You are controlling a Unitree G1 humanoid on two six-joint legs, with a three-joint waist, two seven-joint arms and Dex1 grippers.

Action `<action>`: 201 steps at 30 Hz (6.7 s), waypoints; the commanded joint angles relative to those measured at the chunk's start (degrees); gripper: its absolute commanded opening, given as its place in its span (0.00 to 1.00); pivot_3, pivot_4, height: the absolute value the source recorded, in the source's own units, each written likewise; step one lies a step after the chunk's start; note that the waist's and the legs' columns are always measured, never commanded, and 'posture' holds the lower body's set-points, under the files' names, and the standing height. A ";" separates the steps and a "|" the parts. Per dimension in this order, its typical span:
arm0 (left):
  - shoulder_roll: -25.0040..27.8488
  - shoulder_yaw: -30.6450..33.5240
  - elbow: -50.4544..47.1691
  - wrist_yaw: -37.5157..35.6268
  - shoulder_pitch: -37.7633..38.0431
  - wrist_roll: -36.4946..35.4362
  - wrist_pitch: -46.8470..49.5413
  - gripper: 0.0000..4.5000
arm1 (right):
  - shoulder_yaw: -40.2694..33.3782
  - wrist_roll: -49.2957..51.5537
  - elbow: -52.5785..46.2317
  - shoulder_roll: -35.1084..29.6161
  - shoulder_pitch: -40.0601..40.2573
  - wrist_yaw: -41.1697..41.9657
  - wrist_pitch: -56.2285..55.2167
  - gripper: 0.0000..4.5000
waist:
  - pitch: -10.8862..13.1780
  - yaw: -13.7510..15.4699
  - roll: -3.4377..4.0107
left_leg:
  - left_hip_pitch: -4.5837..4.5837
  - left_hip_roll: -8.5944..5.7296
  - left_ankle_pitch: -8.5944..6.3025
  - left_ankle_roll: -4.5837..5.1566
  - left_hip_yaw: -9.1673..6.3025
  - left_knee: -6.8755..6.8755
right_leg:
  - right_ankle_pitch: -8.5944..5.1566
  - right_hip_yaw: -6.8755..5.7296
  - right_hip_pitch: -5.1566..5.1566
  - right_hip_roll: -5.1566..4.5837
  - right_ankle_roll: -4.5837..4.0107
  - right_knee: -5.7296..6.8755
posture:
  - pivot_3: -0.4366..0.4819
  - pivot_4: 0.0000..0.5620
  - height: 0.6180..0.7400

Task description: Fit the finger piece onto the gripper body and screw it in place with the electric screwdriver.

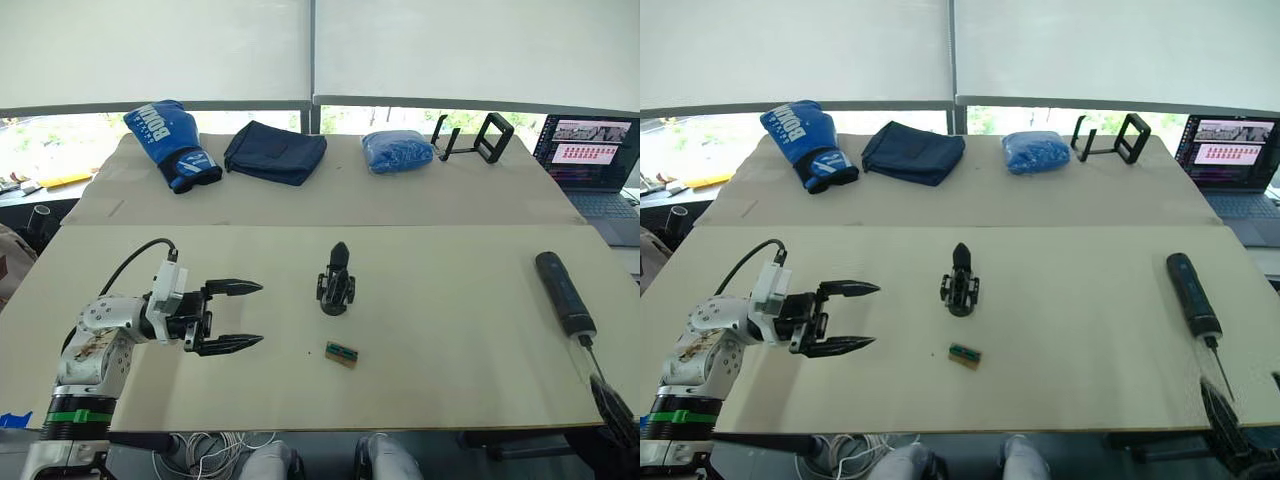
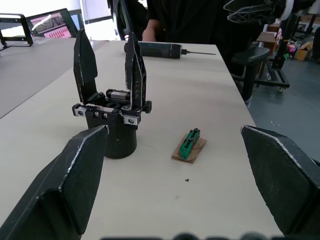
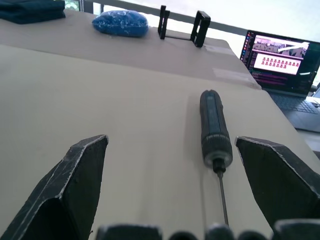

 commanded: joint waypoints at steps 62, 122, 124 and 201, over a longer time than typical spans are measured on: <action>1.69 -0.51 -4.39 0.86 -1.36 -1.56 0.76 1.00 | 25.30 -7.44 9.96 -46.54 -44.69 19.25 48.86 0.44 | 0.35 -0.35 0.73 | -0.10 0.03 0.43 0.25 0.23 0.02 | 0.13 -0.38 -0.09 0.17 0.12 0.05 | 0.48 0.27 1.00; -0.47 -4.90 -9.85 0.74 10.59 0.62 -4.66 1.00 | 89.17 -19.82 7.25 -54.69 -81.03 19.67 68.46 1.00 | 0.39 -0.63 0.28 | -0.81 -0.01 0.34 0.41 0.14 0.26 | 0.39 -0.61 -0.75 -0.31 -0.32 0.04 | 0.48 0.27 1.00; -0.42 -4.84 -10.35 0.99 11.03 0.52 -4.58 1.00 | 90.57 -20.66 7.63 -54.58 -81.32 19.87 68.08 1.00 | 0.39 -0.71 0.28 | -0.81 -0.01 0.36 0.38 0.16 0.26 | 0.39 -0.61 -0.78 -0.30 -0.32 0.07 | 0.48 0.27 1.00; -8.17 -15.43 1.87 8.77 1.49 15.14 -10.02 1.00 | 49.24 -2.75 2.64 -7.40 -54.90 24.48 4.18 0.43 | 0.30 -0.16 -0.12 | -0.40 0.00 0.49 0.22 0.26 0.25 | 0.51 -0.50 -0.31 0.45 -0.48 0.10 | 0.48 0.27 1.00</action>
